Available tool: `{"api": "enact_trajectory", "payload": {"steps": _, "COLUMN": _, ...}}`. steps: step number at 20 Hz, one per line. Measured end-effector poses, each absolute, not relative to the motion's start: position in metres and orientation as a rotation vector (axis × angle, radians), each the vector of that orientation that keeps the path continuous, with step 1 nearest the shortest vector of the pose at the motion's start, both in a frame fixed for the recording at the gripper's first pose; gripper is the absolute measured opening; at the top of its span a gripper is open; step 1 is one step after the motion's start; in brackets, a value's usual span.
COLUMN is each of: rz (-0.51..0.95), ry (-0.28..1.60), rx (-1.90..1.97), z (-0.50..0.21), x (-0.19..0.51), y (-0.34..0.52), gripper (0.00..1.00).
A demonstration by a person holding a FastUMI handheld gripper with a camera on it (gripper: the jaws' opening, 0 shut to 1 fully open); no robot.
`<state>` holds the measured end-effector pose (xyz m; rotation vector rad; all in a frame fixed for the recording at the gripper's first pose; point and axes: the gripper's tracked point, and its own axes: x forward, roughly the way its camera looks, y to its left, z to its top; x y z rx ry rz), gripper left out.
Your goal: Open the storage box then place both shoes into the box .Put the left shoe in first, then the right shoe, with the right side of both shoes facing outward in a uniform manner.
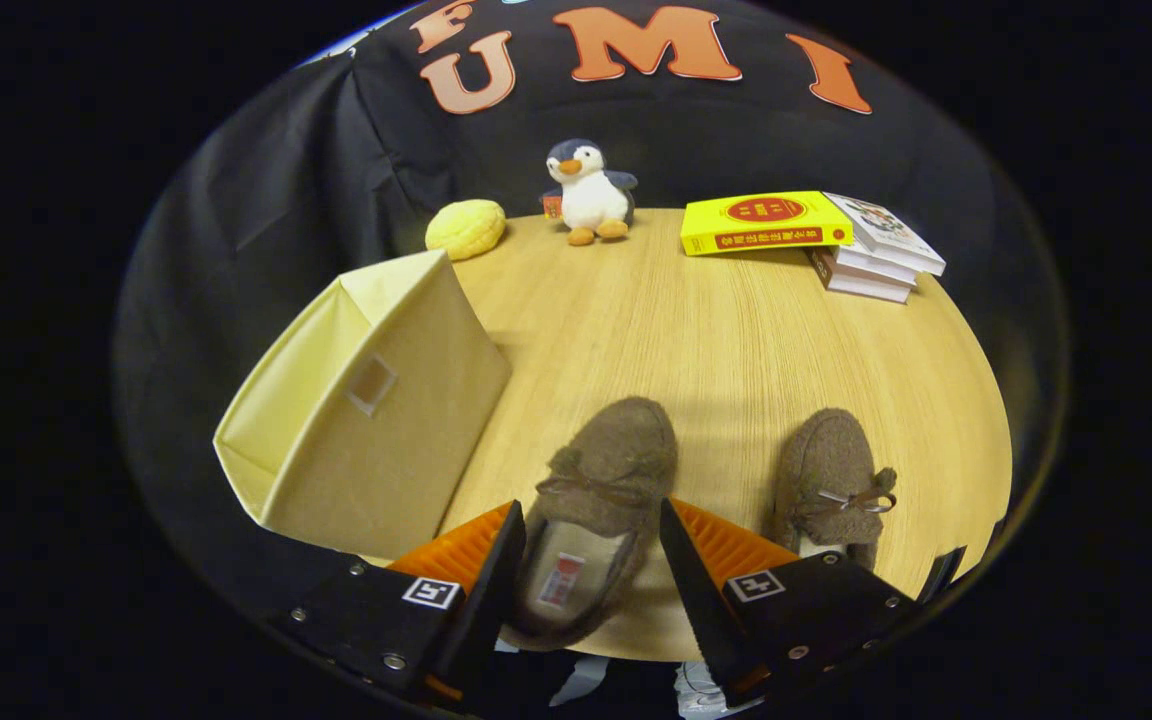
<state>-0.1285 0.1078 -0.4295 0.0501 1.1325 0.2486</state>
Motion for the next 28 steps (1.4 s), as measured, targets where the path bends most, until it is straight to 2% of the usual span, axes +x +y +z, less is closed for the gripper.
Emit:
{"api": "enact_trajectory", "payload": {"steps": 6, "rz": 0.218, "ry": 1.193, "rx": 0.04, "z": -0.469, "x": -0.137, "y": 0.102, "gripper": 0.63}}
{"api": "enact_trajectory", "payload": {"steps": 7, "rz": 0.223, "ry": 1.196, "rx": 0.038, "z": -0.474, "x": -0.136, "y": 0.104, "gripper": 0.56}}
{"api": "enact_trajectory", "payload": {"steps": 10, "rz": 0.169, "ry": 1.18, "rx": -0.025, "z": -0.485, "x": -0.124, "y": 0.097, "gripper": 0.45}}
{"api": "enact_trajectory", "payload": {"steps": 13, "rz": 0.117, "ry": 1.183, "rx": 0.004, "z": -0.49, "x": -0.12, "y": 0.098, "gripper": 0.27}}
{"api": "enact_trajectory", "payload": {"steps": 14, "rz": 0.109, "ry": 1.183, "rx": 0.015, "z": -0.49, "x": -0.118, "y": 0.098, "gripper": 0.24}}
{"api": "enact_trajectory", "payload": {"steps": 17, "rz": 0.086, "ry": 1.229, "rx": 0.083, "z": -0.489, "x": -0.123, "y": 0.098, "gripper": 0.05}}
{"api": "enact_trajectory", "payload": {"steps": 22, "rz": 0.055, "ry": 1.228, "rx": 0.126, "z": -0.456, "x": -0.117, "y": 0.101, "gripper": 0.04}}
{"api": "enact_trajectory", "payload": {"steps": 28, "rz": 0.035, "ry": 1.151, "rx": 0.179, "z": -0.378, "x": -0.084, "y": 0.126, "gripper": 0.04}}
